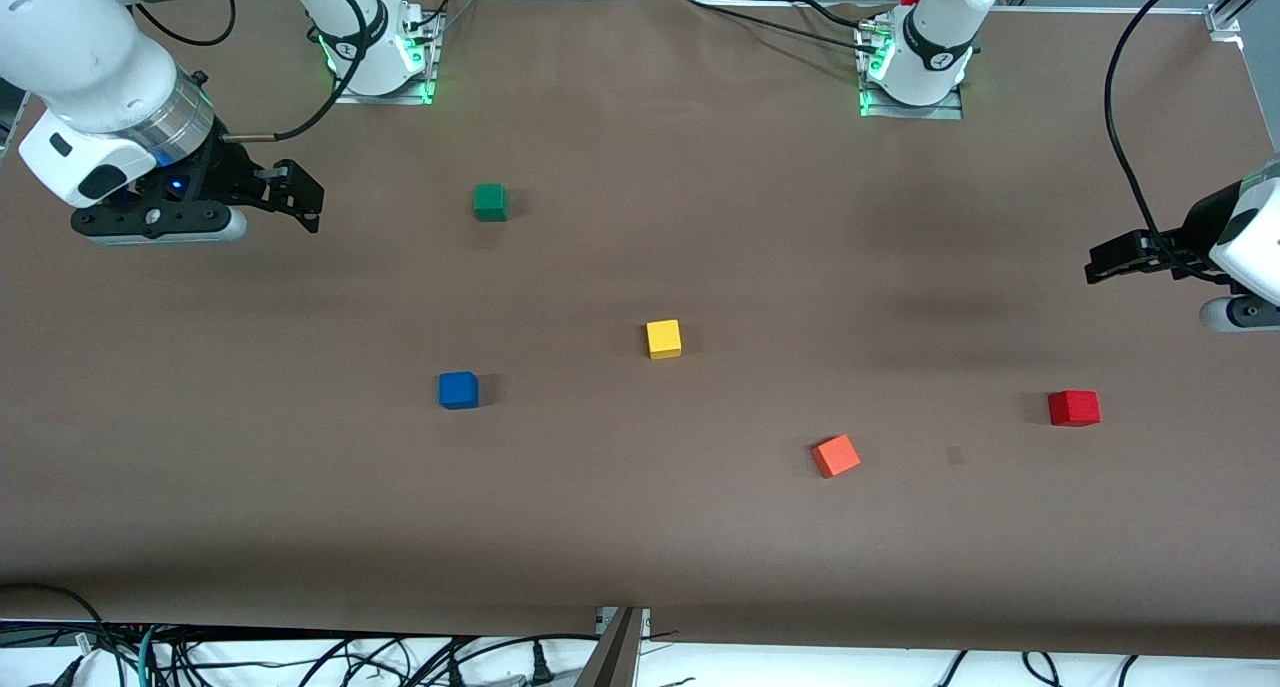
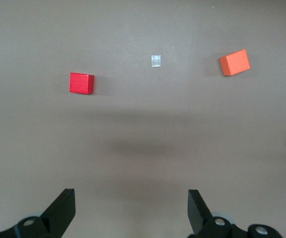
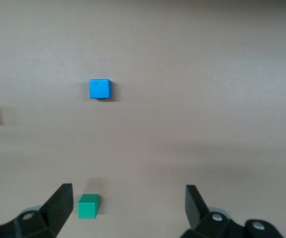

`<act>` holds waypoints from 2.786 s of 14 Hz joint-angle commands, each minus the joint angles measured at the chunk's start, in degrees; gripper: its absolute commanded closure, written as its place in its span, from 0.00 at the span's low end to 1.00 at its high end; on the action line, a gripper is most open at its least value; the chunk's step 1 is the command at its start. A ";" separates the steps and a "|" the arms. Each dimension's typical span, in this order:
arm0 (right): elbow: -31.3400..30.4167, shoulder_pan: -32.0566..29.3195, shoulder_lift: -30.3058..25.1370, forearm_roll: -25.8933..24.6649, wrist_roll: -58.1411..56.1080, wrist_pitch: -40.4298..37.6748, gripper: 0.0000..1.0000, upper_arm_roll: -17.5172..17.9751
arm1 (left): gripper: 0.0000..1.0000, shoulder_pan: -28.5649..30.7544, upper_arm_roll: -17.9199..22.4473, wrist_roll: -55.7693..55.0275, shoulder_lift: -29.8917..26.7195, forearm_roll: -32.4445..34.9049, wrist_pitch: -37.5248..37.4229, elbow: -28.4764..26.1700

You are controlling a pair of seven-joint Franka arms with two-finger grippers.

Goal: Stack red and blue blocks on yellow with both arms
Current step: 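Reach the left gripper down toward the red cube, then close the left gripper on the red cube and lift it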

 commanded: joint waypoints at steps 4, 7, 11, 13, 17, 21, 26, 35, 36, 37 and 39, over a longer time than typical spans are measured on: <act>0.58 -0.34 0.29 0.16 0.61 -0.76 0.00 0.18 | 0.00 0.18 0.35 0.29 1.12 -1.23 -0.18 1.83; 0.58 -0.34 0.29 0.16 0.61 -0.76 0.00 0.18 | 0.00 0.36 0.61 0.64 2.52 -0.79 0.34 1.91; 0.58 -0.34 0.38 0.16 0.70 -1.11 0.00 0.18 | 0.00 3.60 1.58 0.81 6.74 0.52 2.79 1.48; 0.58 -0.51 0.47 0.16 0.70 -1.46 0.00 0.18 | 0.00 5.80 1.58 0.90 10.42 1.85 6.92 0.60; 0.67 -0.43 0.73 -0.80 -0.09 -1.38 0.00 0.35 | 0.00 8.52 1.49 9.66 15.88 1.24 14.12 -3.17; 0.84 -0.16 0.64 -0.72 0.26 -1.20 0.00 0.44 | 0.00 10.11 1.40 13.64 17.82 1.14 28.17 -12.12; 1.02 -0.16 0.56 -0.63 0.43 -1.03 0.00 0.44 | 0.00 12.83 1.23 18.90 22.21 1.06 42.16 -16.90; 1.19 -0.16 0.38 0.34 0.52 -0.59 0.00 0.53 | 0.00 14.24 -1.32 20.06 26.17 0.18 48.42 -16.63; 1.19 -0.16 0.38 0.43 0.52 -0.50 0.00 0.53 | 0.00 14.24 -1.32 20.06 26.17 0.09 48.51 -16.54; 1.37 -0.16 0.47 0.51 0.52 -0.50 0.00 0.53 | 0.00 14.24 -1.32 20.06 26.17 0.09 48.94 -16.46; 1.37 -0.16 0.38 1.30 0.61 -0.59 0.00 0.53 | 0.00 14.33 -1.32 20.06 26.52 0.09 49.21 -16.46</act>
